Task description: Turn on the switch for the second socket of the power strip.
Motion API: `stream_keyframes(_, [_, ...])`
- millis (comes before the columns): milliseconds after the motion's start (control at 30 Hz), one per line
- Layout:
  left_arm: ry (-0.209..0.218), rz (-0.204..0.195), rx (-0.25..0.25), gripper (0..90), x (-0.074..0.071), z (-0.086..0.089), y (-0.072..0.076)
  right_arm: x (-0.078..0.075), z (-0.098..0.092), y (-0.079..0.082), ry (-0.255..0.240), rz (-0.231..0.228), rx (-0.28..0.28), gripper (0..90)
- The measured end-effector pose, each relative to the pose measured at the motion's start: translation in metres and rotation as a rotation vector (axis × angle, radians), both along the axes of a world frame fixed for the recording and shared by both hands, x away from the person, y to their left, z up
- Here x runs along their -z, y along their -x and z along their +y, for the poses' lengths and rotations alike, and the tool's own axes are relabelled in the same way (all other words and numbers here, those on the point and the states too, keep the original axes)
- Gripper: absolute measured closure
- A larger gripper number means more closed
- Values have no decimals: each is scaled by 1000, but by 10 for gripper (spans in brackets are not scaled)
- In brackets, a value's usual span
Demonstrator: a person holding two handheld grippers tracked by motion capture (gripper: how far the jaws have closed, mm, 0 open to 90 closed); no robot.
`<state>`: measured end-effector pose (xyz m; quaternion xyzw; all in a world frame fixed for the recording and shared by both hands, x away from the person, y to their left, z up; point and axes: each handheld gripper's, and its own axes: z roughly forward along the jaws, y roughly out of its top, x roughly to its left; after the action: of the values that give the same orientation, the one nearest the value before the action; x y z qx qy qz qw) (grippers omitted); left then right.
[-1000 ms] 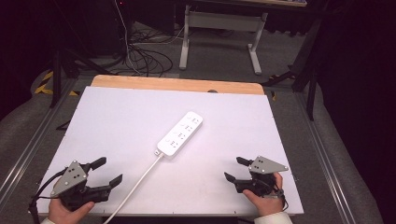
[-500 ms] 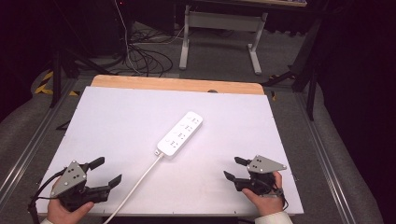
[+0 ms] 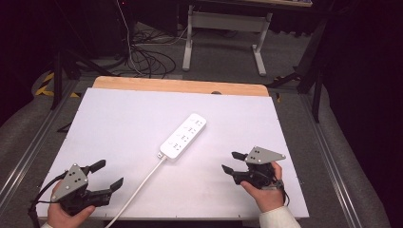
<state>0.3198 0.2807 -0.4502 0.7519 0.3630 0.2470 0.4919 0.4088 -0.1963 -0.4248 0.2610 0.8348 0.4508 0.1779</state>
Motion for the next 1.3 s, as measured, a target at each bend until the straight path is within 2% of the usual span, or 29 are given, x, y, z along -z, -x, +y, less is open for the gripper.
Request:
stream_keyframes(167, [-1,-6,3,198,-1,1,1,-12,12,-9,-2,-3,-24,441])
stream_keyframes(433, [-9,-2,-1,199,-1,1,1,-21,24,-17,9,-3,-44,442])
stream_keyframes(600, [5,-2,-7,204,-1,3,4,-26,31,-21,14,-4,-60,453])
stream_keyframes(667, [-12,-6,-11,205,-1,4,5,-31,36,-23,20,-10,-73,457])
stream_keyframes(833, [-14,-7,-23,205,-1,5,9,-39,47,-29,29,-20,-94,457])
stream_keyframes(1100, [-21,-3,-35,205,-1,7,12,-45,59,-38,37,-27,-116,456])
stream_keyframes(1300, [-27,-7,-35,205,-1,8,11,-48,71,-45,30,-24,-129,504])
